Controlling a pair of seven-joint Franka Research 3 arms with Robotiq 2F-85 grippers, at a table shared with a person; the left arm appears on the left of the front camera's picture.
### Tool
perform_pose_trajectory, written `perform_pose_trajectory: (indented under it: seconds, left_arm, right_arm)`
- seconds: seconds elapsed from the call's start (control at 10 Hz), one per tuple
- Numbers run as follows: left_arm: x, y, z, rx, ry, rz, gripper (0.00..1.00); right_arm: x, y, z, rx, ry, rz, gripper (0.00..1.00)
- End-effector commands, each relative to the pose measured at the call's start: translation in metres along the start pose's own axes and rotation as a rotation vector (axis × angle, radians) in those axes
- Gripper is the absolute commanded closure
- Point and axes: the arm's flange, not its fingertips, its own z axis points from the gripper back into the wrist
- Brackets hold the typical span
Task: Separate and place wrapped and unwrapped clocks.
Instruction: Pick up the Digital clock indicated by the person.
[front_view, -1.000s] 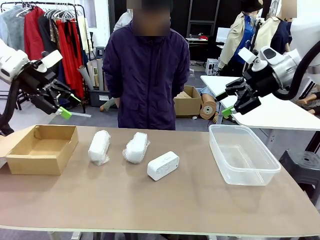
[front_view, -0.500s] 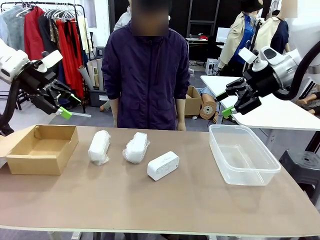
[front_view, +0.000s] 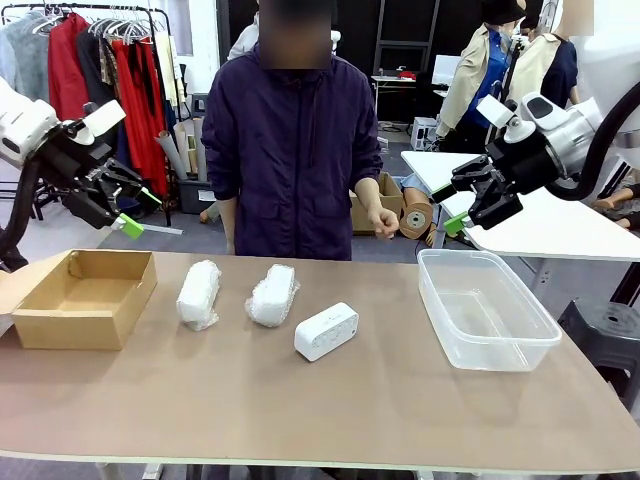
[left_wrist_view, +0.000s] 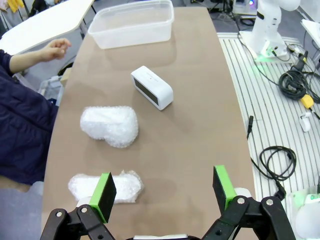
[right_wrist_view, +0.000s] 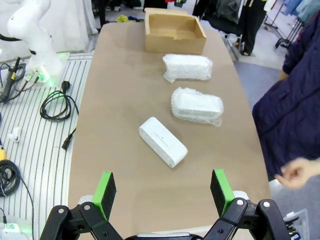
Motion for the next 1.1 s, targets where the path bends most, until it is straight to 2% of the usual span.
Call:
perform_pose_trajectory:
  seconds: [0.0, 1.0]
  left_arm:
    - [0.0, -0.0006, 0.0011, -0.002, -0.014, -0.002, 0.0]
    - [0.0, -0.0006, 0.0011, -0.002, -0.014, -0.002, 0.0]
  right_arm:
    - [0.0016, 0.0001, 0.0007, 0.0, -0.006, -0.001, 0.0]
    - [0.0016, 0.0001, 0.0007, 0.0, -0.006, -0.001, 0.0]
